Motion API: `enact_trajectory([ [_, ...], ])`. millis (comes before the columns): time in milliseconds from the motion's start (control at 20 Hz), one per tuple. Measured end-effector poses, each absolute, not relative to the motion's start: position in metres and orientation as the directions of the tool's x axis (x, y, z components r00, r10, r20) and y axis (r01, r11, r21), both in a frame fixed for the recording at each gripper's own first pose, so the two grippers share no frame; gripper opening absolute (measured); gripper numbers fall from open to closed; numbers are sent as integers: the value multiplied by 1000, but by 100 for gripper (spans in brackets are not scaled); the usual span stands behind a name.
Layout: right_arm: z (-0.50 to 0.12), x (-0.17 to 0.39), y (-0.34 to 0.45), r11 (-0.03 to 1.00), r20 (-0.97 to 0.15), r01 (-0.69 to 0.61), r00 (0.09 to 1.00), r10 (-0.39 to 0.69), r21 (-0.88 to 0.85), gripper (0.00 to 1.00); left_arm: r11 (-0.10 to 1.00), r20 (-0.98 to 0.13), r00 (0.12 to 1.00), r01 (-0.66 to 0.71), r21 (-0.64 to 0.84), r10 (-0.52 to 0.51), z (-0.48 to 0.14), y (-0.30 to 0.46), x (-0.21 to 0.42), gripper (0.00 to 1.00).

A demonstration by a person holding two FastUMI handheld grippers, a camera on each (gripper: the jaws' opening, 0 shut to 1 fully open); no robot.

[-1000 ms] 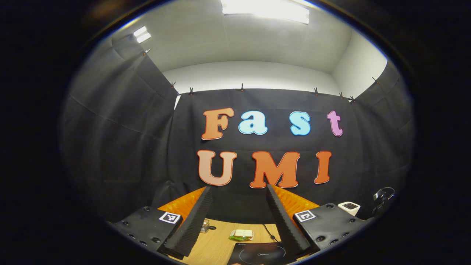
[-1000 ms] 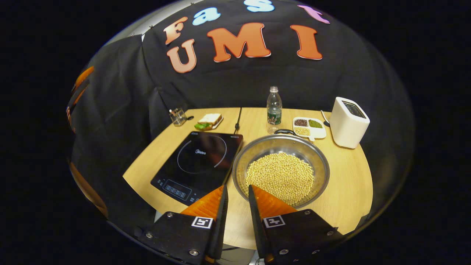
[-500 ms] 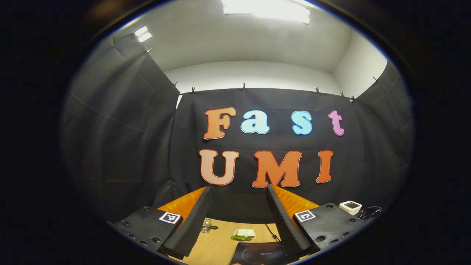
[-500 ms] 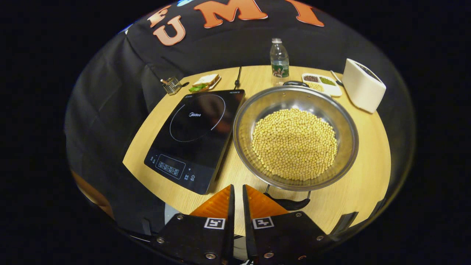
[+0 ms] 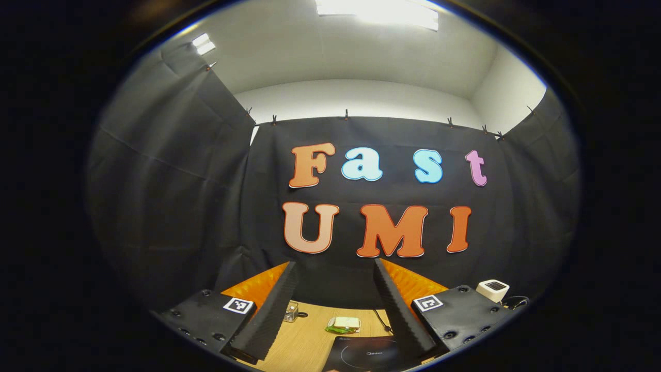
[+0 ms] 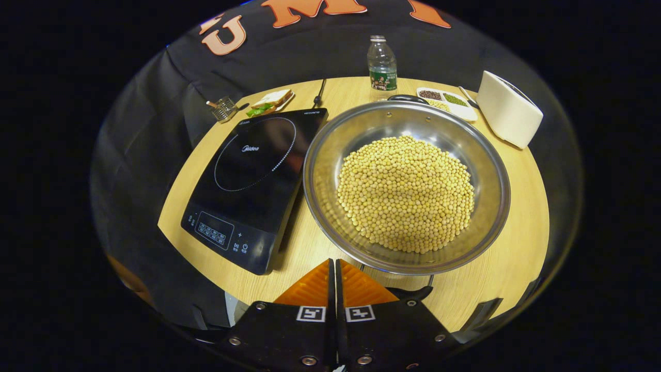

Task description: First push the handle of the pot to place it horizontally, then grasp the pot with both hands and set it on the induction cooktop.

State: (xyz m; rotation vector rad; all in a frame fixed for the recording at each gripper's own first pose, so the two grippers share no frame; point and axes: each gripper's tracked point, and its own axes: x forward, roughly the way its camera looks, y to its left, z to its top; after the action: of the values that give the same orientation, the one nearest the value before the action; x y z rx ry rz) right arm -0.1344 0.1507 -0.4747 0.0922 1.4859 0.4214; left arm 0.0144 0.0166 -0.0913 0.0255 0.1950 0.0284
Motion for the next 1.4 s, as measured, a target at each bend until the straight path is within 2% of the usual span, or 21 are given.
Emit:
enact_trajectory([
  [150, -477, -134, 148, 925, -941, -190, 20, 338, 328, 0, 999, -197, 980, -25, 34, 31, -94, 15, 15, 100],
  [200, -477, -132, 145, 927, -942, -184, 22, 336, 326, 0, 999, -201, 979, -23, 34, 30, -95, 13, 15, 96],
  [250, -476, -132, 142, 928, -942, -177, 20, 335, 327, 0, 999, -208, 978, -19, 35, 26, -97, 11, 16, 100],
  [350, -479, -130, 134, 933, -943, -155, 17, 332, 325, 0, 999, -215, 976, -10, 36, 17, -99, 6, 17, 100],
  [400, -480, -130, 128, 935, -945, -147, 19, 328, 322, 0, 999, -215, 976, -8, 37, 16, -99, 4, 17, 97],
  [450, -481, -130, 121, 939, -947, -142, 22, 320, 314, 0, 999, -213, 977, -5, 38, 14, -98, 3, 18, 100],
  [750, -488, -122, 77, 961, -963, -91, 39, 266, 261, 0, 999, -226, 974, 27, 35, -19, -110, -19, 22, 100],
  [800, -489, -121, 70, 964, -966, -87, 43, 255, 251, 0, 999, -235, 972, 33, 32, -24, -115, -23, 24, 96],
  [900, -492, -118, 60, 968, -969, -75, 47, 242, 238, 0, 999, -248, 968, 38, 27, -30, -120, -28, 26, 100],
  [1000, -493, -116, 54, 968, -969, -60, 39, 244, 242, 0, 999, -253, 967, 37, 27, -29, -123, -29, 29, 97],
  [1100, -495, -114, 47, 971, -971, -65, 37, 235, 232, 0, 999, -260, 965, 41, 23, -34, -126, -33, 32, 100],
  [1200, -497, -111, 40, 975, -976, -76, 42, 214, 210, 0, 999, -260, 965, 49, 25, -41, -128, -38, 34, 93],
  [1250, -499, -110, 36, 976, -977, -76, 42, 207, 204, 0, 998, -257, 965, 52, 30, -43, -128, -39, 36, 97],
  [1400, -502, -105, 25, 980, -981, -66, 38, 192, 189, 0, 997, -251, 967, 62, 34, -51, -129, -46, 39, 96],
])
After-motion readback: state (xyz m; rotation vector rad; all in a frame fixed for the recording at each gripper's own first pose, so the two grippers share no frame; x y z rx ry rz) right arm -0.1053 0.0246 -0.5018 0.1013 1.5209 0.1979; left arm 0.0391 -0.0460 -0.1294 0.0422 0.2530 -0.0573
